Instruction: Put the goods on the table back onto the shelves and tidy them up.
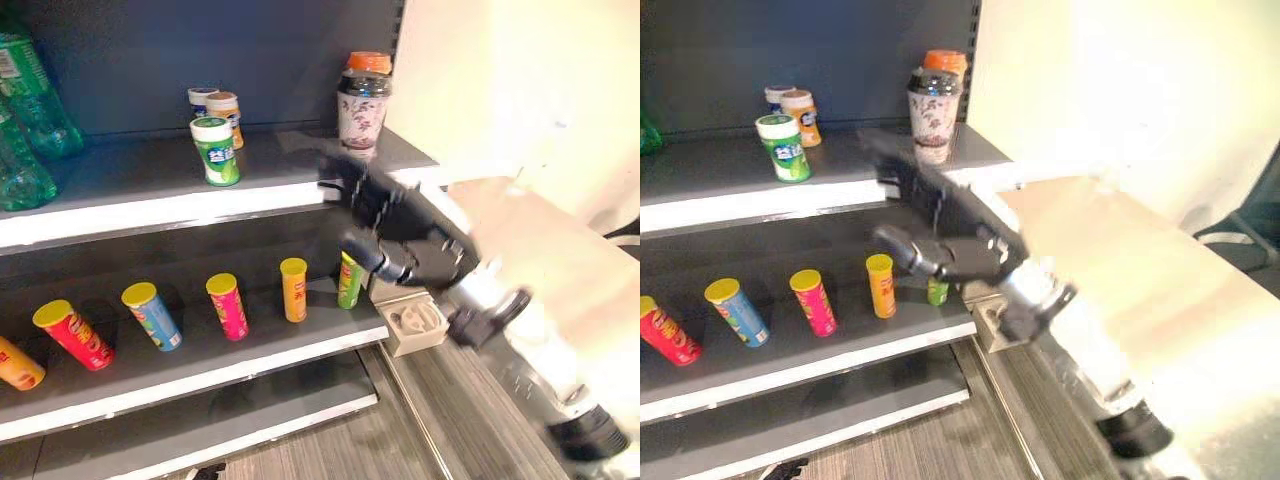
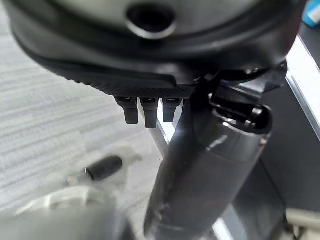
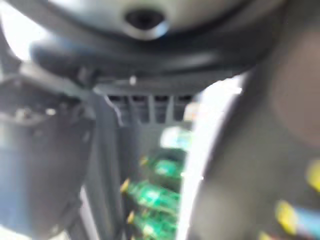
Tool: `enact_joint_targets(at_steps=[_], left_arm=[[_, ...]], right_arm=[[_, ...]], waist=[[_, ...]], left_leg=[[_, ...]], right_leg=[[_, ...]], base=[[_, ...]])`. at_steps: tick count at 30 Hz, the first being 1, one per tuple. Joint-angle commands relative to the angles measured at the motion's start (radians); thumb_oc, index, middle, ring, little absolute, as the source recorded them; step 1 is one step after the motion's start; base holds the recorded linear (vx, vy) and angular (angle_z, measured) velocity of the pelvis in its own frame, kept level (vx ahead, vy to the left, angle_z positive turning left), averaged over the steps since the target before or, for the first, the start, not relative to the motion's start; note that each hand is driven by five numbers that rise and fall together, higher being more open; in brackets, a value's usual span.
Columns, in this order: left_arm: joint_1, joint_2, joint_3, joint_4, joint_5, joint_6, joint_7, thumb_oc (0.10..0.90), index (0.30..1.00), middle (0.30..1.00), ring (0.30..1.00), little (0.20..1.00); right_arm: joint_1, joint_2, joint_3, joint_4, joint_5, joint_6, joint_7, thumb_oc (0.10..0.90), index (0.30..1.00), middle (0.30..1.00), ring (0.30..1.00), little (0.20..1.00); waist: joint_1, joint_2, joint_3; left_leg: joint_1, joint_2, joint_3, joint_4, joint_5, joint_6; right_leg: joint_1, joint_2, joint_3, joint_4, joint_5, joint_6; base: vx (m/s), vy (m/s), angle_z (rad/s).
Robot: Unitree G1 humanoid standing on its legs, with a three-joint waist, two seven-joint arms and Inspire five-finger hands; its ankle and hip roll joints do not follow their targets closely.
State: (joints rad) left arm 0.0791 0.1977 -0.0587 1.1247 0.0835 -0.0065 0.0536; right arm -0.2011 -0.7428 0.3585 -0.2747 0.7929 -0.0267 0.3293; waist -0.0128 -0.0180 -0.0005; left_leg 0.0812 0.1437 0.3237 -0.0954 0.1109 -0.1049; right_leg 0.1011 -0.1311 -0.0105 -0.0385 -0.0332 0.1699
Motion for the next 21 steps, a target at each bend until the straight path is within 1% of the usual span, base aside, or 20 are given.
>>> enact_joint_targets(at_steps=[1, 2, 3, 4, 5, 8, 9, 12, 15, 16, 17, 18, 19, 21], left_arm=[[-0.077, 0.053, -0.031, 0.007, 0.049, -0.054, -0.006, 0.8, 0.9, 0.9, 0.9, 0.9], [-0.077, 0.054, -0.032, 0.007, 0.049, -0.054, -0.006, 0.8, 0.9, 0.9, 0.9, 0.9], [-0.074, 0.054, -0.031, 0.004, 0.054, -0.057, -0.013, 0.8, 0.9, 0.9, 0.9, 0.9], [-0.064, 0.055, -0.033, -0.002, 0.066, -0.06, -0.019, 0.8, 0.9, 0.9, 0.9, 0.9], [-0.064, 0.055, -0.033, -0.003, 0.066, -0.06, -0.019, 0.8, 0.9, 0.9, 0.9, 0.9], [-0.048, 0.052, -0.04, -0.012, 0.078, -0.062, -0.03, 0.8, 0.9, 0.9, 0.9, 0.9], [-0.044, 0.053, -0.041, -0.016, 0.079, -0.063, -0.033, 0.8, 0.9, 0.9, 0.9, 0.9], [-0.041, 0.055, -0.055, -0.029, 0.083, -0.063, -0.039, 0.8, 0.9, 0.9, 0.9, 0.9], [-0.048, 0.05, -0.076, -0.042, 0.074, -0.06, -0.037, 0.8, 0.9, 0.9, 0.9, 0.9], [-0.048, 0.05, -0.087, -0.041, 0.064, -0.057, -0.033, 0.8, 0.9, 0.9, 0.9, 0.9], [-0.048, 0.051, -0.087, -0.041, 0.063, -0.057, -0.033, 0.8, 0.9, 0.9, 0.9, 0.9], [-0.054, 0.046, -0.096, -0.044, 0.04, -0.057, -0.028, 0.8, 0.9, 0.9, 0.9, 0.9], [-0.055, 0.047, -0.096, -0.044, 0.04, -0.057, -0.028, 0.8, 0.9, 0.9, 0.9, 0.9], [-0.074, 0.051, -0.097, -0.046, 0.007, -0.049, -0.018, 0.8, 0.9, 0.9, 0.9, 0.9]], right_arm=[[-0.059, -0.026, -0.073, -0.085, 0.082, -0.038, 0.084, 0.8, 0.9, 0.9, 0.9, 0.9], [-0.057, -0.026, -0.074, -0.085, 0.082, -0.038, 0.084, 0.8, 0.9, 0.9, 0.9, 0.9], [0.021, -0.029, -0.068, -0.06, 0.088, 0.006, 0.111, 0.8, 0.9, 0.9, 0.9, 0.9], [0.081, -0.044, -0.071, -0.052, 0.091, 0.017, 0.131, 0.8, 0.9, 0.9, 0.9, 0.9], [0.082, -0.044, -0.072, -0.053, 0.091, 0.017, 0.131, 0.8, 0.9, 0.9, 0.9, 0.9], [0.169, -0.03, -0.052, 0.002, 0.072, 0.052, 0.16, 0.8, 0.9, 0.9, 0.9, 0.9], [0.195, -0.037, -0.041, 0.048, 0.029, 0.061, 0.16, 0.8, 0.9, 0.9, 0.9, 0.9], [0.233, -0.016, -0.009, 0.187, -0.057, 0.081, 0.158, 0.8, 0.9, 0.9, 0.9, 0.9], [0.244, 0.064, 0.008, 0.405, -0.194, 0.068, 0.103, 0.8, 0.9, 0.9, 0.9, 0.9], [0.245, 0.147, 0.001, 0.56, -0.275, 0.062, 0.058, 0.8, 0.9, 0.9, 0.9, 0.9], [0.244, 0.149, 0.002, 0.563, -0.276, 0.06, 0.058, 0.8, 0.9, 0.9, 0.9, 0.9], [0.238, 0.238, -0.022, 0.738, -0.352, 0.036, -0.012, 0.8, 0.9, 0.9, 0.9, 0.9], [0.237, 0.24, -0.021, 0.741, -0.353, 0.034, -0.012, 0.8, 0.9, 0.9, 0.9, 0.9], [0.217, 0.315, -0.056, 0.921, -0.439, 0.021, -0.091, 0.8, 0.9, 0.9, 0.9, 0.9]], waist=[[0.061, -0.013, -0.002], [0.061, -0.013, -0.003], [0.062, -0.015, 0.006], [0.063, -0.017, 0.011], [0.064, -0.017, 0.01], [0.072, -0.021, 0.019], [0.078, -0.023, 0.024], [0.089, -0.026, 0.035], [0.098, -0.028, 0.046], [0.104, -0.029, 0.05], [0.104, -0.03, 0.05], [0.109, -0.029, 0.051], [0.109, -0.03, 0.052], [0.111, -0.028, 0.054]], left_leg=[[0.073, 0.005, -0.003, 0.008, -0.158, -0.037], [0.073, 0.005, -0.003, 0.008, -0.158, -0.037], [0.065, 0.007, -0.007, 0.008, -0.152, -0.038], [0.056, 0.008, -0.011, 0.008, -0.15, -0.04], [0.055, 0.008, -0.011, 0.008, -0.15, -0.04], [0.039, 0.009, -0.024, 0.009, -0.144, -0.042], [0.031, 0.008, -0.031, 0.009, -0.141, -0.043], [0.019, 0.008, -0.046, 0.011, -0.138, -0.043], [0.007, 0.005, -0.058, 0.013, -0.134, -0.043], [0.0, 0.002, -0.068, 0.014, -0.133, -0.041], [0.0, 0.002, -0.068, 0.014, -0.133, -0.041], [-0.002, -0.002, -0.073, 0.015, -0.132, -0.038], [-0.002, -0.003, -0.073, 0.015, -0.133, -0.038], [-0.003, -0.005, -0.077, 0.017, -0.134, -0.035]], right_leg=[[-0.083, 0.0, -0.111, 0.042, -0.015, 0.062], [-0.083, 0.0, -0.111, 0.042, -0.015, 0.062], [-0.088, 0.0, -0.113, 0.042, -0.015, 0.063], [-0.091, -0.001, -0.115, 0.039, -0.015, 0.064], [-0.092, -0.001, -0.115, 0.039, -0.015, 0.064], [-0.097, -0.004, -0.123, 0.04, -0.014, 0.065], [-0.101, -0.006, -0.128, 0.04, -0.014, 0.065], [-0.102, -0.009, -0.137, 0.041, -0.015, 0.065], [-0.102, -0.014, -0.144, 0.041, -0.013, 0.066], [-0.103, -0.015, -0.147, 0.042, -0.014, 0.066], [-0.103, -0.015, -0.147, 0.043, -0.014, 0.066], [-0.102, -0.016, -0.148, 0.043, -0.015, 0.064], [-0.102, -0.016, -0.148, 0.043, -0.015, 0.064], [-0.102, -0.017, -0.15, 0.044, -0.015, 0.063]], base=[[-0.03, 0.003, -0.03], [-0.03, 0.001, 0.04], [0.0, 0.0, 0.0], [0.0, 0.0, 0.0], [-0.01, 0.0, 0.06], [-0.01, -0.001, 0.04], [-0.03, 0.005, 0.04], [-0.02, 0.006, 0.16], [-0.01, 0.0, 0.26], [0.0, -0.007, 0.24], [0.02, 0.0, 0.18], [0.02, 0.001, 0.06], [0.03, 0.001, 0.07], [0.02, -0.002, 0.09]])
